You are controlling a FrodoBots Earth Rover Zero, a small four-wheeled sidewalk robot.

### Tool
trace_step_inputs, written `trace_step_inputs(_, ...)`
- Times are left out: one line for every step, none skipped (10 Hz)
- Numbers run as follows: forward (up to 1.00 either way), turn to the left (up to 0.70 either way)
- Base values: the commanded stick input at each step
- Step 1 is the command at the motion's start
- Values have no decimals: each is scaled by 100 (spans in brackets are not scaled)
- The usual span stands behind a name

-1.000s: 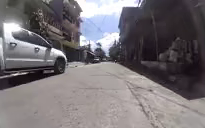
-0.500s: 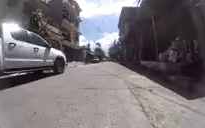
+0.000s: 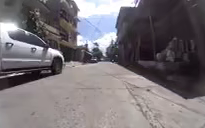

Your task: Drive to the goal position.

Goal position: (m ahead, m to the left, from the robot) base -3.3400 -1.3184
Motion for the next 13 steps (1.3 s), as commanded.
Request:
trace_step_inputs(0, -85)
trace_step_inputs(0, -85)
trace_step_inputs(0, -85)
trace_step_inputs(0, -85)
trace_step_inputs(0, -85)
trace_step_inputs(0, -85)
trace_step_inputs(0, -85)
trace_step_inputs(0, -85)
trace_step_inputs(0, -85)
trace_step_inputs(0, -85)
trace_step_inputs(0, -85)
trace_step_inputs(0, -85)
trace_step_inputs(0, -85)
